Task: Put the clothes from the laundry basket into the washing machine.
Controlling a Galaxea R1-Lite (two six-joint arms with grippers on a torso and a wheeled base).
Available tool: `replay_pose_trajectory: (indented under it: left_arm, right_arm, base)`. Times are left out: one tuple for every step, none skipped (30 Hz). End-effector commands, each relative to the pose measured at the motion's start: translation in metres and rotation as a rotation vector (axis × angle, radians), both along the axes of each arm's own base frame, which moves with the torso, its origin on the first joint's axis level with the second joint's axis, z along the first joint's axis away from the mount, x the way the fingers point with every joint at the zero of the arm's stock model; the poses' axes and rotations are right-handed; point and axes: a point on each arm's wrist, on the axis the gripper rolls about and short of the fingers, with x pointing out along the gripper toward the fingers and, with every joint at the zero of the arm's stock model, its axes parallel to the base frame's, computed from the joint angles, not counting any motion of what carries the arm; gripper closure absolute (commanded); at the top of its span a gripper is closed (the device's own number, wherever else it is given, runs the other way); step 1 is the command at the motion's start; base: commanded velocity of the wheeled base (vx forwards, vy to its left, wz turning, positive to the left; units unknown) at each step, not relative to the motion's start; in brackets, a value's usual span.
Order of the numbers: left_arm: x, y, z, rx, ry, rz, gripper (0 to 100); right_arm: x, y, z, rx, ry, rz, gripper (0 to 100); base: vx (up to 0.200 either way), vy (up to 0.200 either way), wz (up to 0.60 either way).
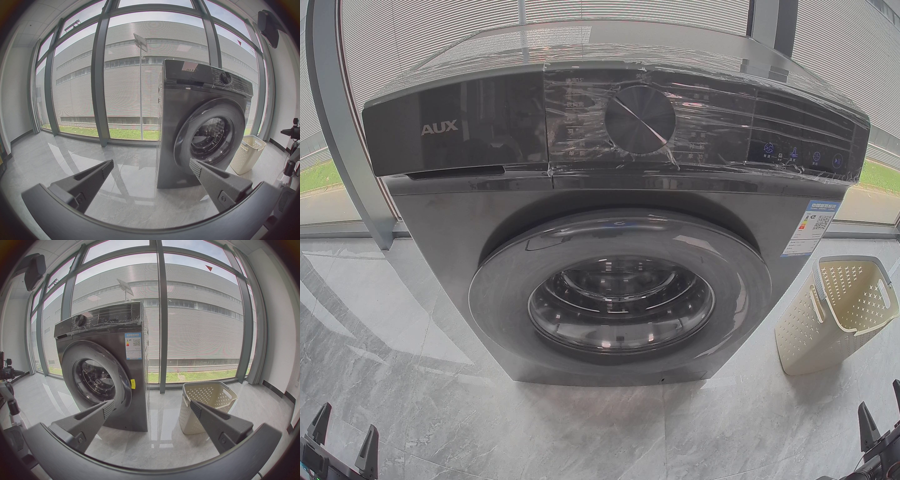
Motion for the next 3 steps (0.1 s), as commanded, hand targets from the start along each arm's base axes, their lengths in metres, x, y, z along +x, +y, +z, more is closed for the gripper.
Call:
replay_pose_trajectory:
  left_arm:
    - [0.0,0.0,-0.0044,0.0,0.0,0.0,0]
    - [0.0,0.0,-0.0044,0.0,0.0,0.0,0]
    - [0.0,0.0,-0.0044,0.0,0.0,0.0,0]
  right_arm:
    - [0.0004,0.0,-0.0051,-0.002,0.004,0.0,0]
    - [0.0004,0.0,-0.0051,-0.002,0.004,0.0,0]
    - [0.0004,0.0,-0.0051,-0.001,0.004,0.0,0]
  base:
    - [0.0,0.0,0.0]
    - [0.0,0.0,0.0]
    - [0.0,0.0,0.0]
